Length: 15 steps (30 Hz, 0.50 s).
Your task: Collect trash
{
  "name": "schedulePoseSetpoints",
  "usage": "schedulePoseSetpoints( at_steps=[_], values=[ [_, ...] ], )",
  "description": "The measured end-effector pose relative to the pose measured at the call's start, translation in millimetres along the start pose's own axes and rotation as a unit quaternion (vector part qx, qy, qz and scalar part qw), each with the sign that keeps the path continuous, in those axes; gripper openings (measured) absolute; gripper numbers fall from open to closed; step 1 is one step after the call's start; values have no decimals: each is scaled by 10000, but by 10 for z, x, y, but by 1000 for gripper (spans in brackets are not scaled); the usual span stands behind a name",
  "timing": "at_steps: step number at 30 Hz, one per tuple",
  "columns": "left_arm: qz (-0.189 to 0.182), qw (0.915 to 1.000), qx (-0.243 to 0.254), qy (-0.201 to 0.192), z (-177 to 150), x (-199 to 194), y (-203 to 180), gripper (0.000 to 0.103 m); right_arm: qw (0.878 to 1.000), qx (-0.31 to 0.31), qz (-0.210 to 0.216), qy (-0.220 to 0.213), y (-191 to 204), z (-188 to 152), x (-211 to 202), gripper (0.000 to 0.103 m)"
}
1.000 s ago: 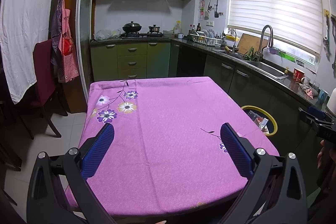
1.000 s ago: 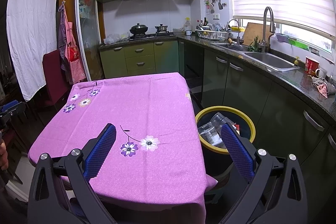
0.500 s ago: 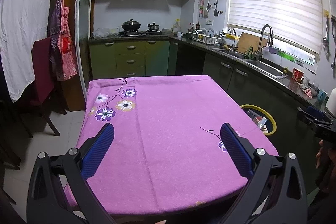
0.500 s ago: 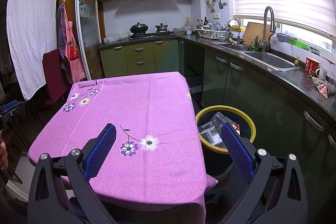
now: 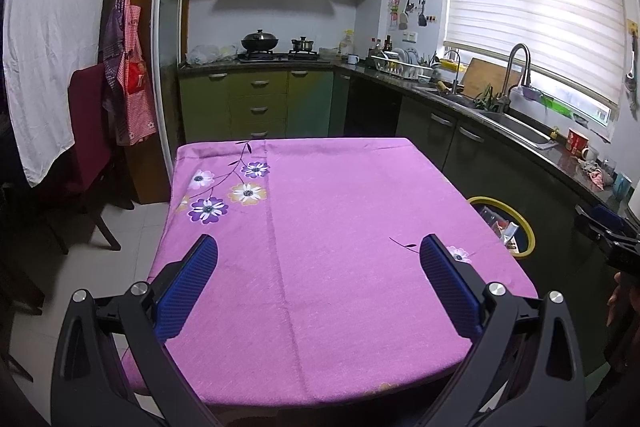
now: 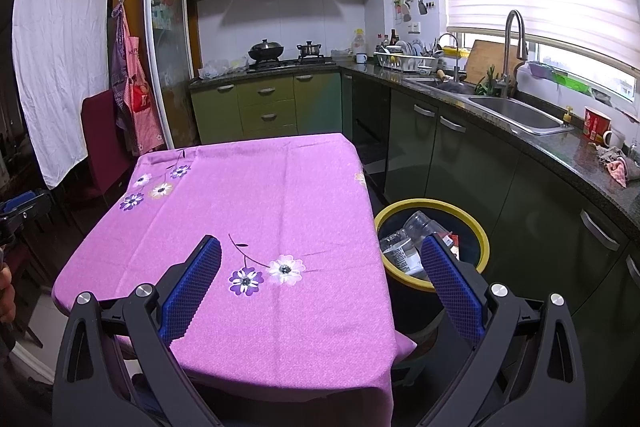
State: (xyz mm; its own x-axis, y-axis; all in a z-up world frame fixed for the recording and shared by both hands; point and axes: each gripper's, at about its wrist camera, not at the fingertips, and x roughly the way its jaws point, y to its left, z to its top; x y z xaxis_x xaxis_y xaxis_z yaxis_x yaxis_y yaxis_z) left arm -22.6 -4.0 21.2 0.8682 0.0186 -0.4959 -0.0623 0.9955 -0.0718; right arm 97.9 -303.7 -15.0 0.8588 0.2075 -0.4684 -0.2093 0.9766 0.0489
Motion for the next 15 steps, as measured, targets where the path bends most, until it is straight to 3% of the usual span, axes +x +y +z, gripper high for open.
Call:
schedulePoseSetpoints(
  at_steps=[4,9,15],
  values=[
    [20,9999,52,-134,12,-15,-28,97,10000,-3,2,19,-10,7,28,98],
    [-63,10000,-38,39,42,90,27,97,10000,-12,18,64,-15,14,74,98],
    [250,9992,-75,308,133,498,170,97,9996,-117,126,224,37,74,318,98]
  ],
)
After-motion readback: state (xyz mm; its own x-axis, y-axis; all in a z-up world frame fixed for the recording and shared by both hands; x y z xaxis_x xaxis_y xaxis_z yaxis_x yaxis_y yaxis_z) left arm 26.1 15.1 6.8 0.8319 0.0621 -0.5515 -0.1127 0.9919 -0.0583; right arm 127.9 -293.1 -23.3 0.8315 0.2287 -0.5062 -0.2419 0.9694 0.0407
